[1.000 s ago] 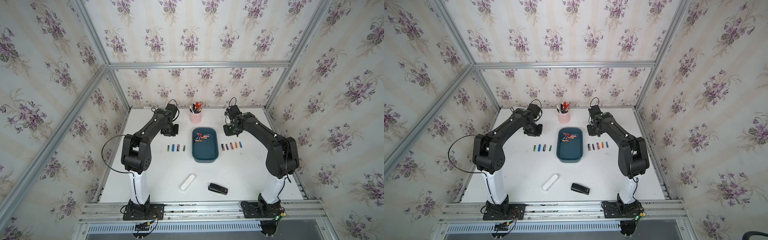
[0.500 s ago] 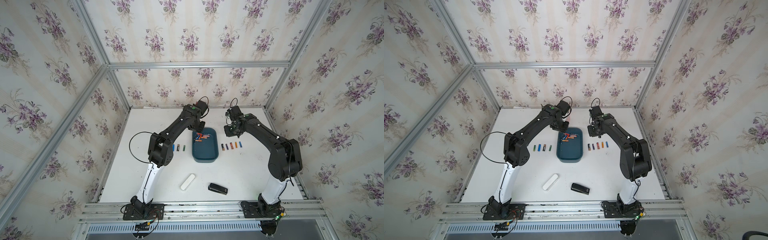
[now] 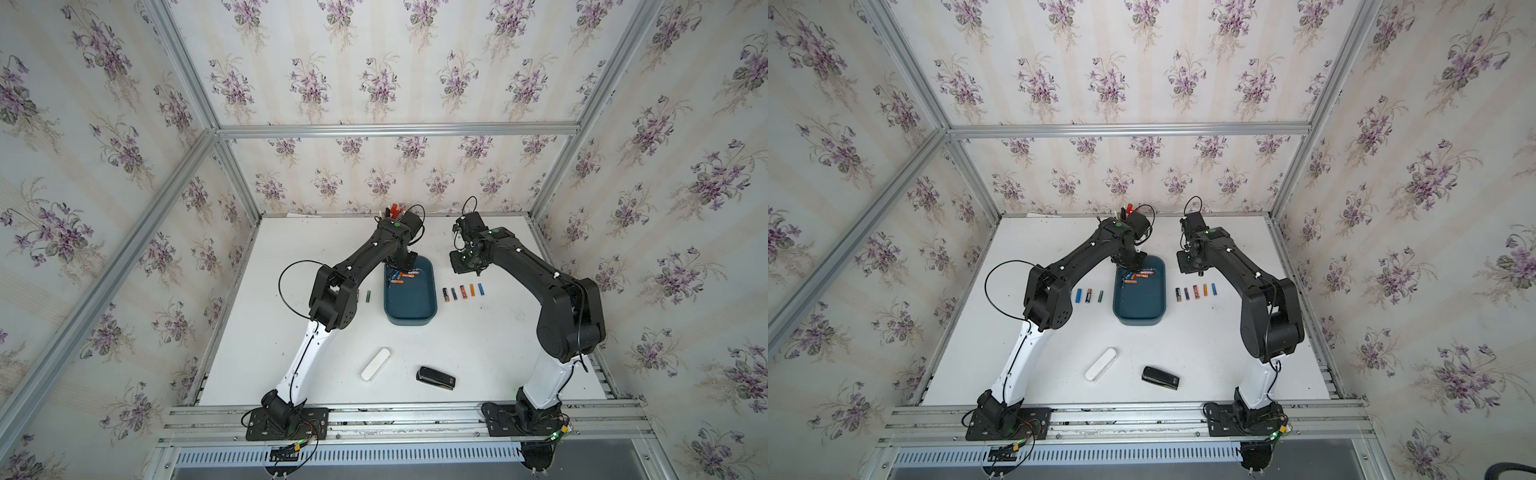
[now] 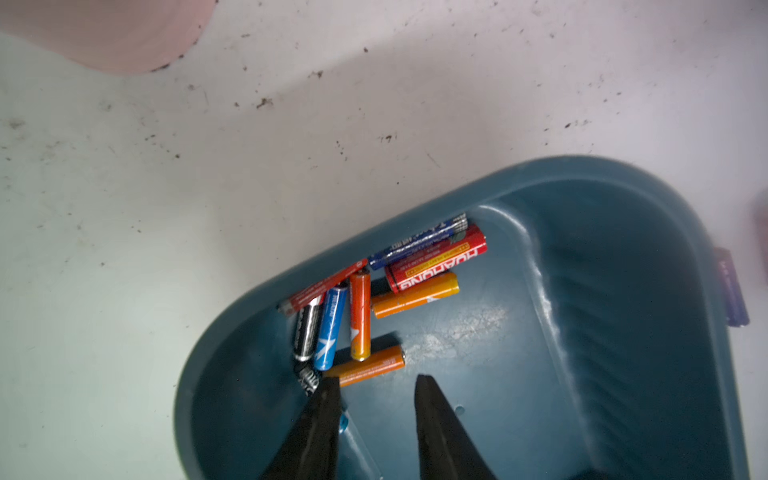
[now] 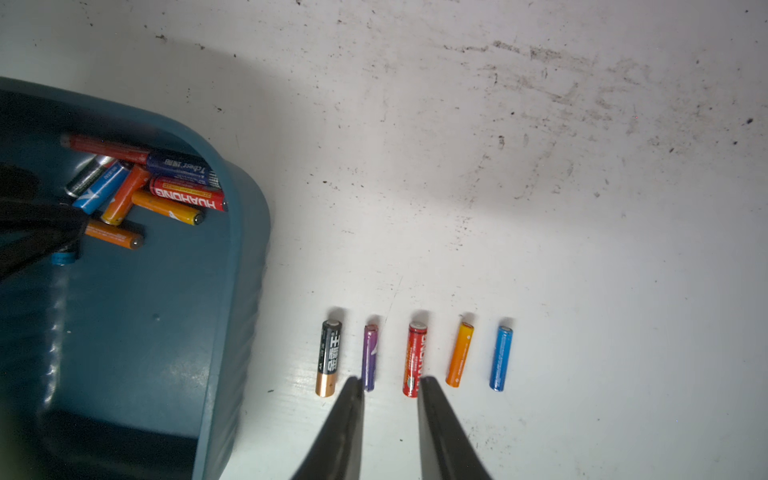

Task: Take the batteries out of the storage box
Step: Pick up the battery from the storage box.

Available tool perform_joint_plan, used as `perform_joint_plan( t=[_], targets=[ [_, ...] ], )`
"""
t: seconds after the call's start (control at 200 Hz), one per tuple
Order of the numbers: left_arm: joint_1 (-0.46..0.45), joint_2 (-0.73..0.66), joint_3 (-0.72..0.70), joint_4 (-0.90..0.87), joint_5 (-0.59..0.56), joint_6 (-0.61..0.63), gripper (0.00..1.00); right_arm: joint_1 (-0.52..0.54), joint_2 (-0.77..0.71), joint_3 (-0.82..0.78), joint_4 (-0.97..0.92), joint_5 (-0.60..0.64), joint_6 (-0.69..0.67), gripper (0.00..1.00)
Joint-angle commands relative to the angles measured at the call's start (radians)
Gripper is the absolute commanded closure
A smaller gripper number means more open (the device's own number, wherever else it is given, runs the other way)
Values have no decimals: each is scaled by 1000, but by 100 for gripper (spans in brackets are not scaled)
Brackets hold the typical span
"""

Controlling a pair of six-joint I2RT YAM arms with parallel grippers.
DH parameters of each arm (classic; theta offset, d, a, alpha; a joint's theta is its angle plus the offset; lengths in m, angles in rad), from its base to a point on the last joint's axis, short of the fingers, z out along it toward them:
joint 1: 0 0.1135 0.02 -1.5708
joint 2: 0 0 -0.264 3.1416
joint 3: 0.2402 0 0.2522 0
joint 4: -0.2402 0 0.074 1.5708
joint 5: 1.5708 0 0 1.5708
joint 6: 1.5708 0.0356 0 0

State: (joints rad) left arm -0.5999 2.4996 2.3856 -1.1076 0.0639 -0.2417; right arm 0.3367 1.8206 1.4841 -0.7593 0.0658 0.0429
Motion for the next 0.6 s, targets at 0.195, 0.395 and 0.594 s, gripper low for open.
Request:
perform_joint_plan(
  t=[0.195,0.395,0.594],
  targets=[
    [0,51,14,8,-1,22,69,-10,5,-2,7,5,-15,71],
    [0,65,11,0,-19,28,71,-11,11,1,3,5,-18,71],
    [0,77,11,-15,-32,37,72,-11,8,0,2,6,-17,71]
  ],
)
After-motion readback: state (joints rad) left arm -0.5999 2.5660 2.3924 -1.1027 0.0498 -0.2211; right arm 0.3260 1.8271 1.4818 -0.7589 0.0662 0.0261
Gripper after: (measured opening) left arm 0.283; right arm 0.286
